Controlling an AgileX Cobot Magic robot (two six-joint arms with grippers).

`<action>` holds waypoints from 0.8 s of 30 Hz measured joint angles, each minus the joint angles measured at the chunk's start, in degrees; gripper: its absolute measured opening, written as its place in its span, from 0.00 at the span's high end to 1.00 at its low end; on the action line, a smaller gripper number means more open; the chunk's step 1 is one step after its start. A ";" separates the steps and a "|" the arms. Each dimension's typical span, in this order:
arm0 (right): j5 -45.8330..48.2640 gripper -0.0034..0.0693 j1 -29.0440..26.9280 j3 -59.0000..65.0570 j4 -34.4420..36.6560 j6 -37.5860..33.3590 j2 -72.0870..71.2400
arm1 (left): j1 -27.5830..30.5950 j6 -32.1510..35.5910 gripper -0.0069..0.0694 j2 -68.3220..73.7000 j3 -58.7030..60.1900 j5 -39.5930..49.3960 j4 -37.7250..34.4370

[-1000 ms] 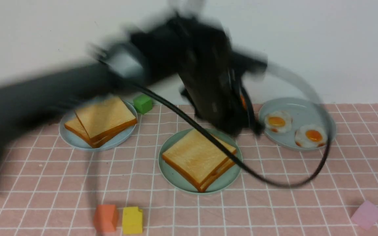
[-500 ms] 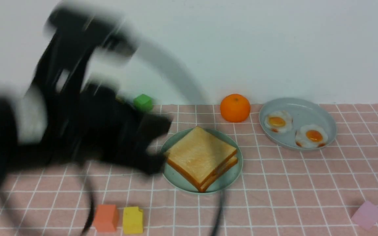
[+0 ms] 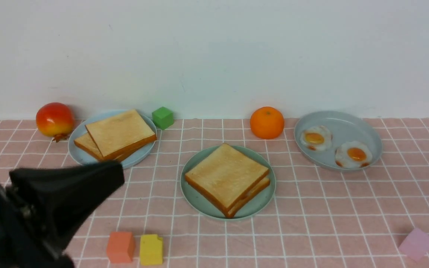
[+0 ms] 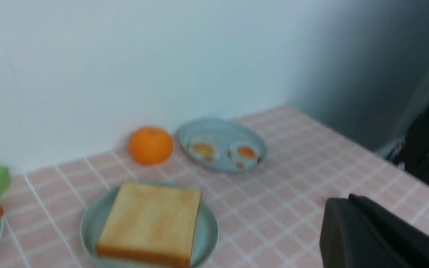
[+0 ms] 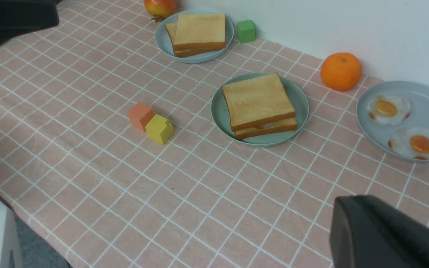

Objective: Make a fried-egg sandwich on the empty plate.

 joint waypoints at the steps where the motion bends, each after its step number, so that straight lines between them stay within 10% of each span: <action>1: 0.00 0.93 0.00 0.00 0.00 0.00 0.00 | 0.00 0.00 0.93 -0.13 0.07 1.47 0.00; 12: 0.00 0.93 -0.01 3.20 0.14 0.00 -1.38 | 0.00 0.00 0.93 1.36 0.13 10.67 0.01; 24: -6.42 0.95 -21.69 29.18 -2.30 -2.92 -15.92 | 0.00 0.00 0.93 1.43 0.13 11.14 0.17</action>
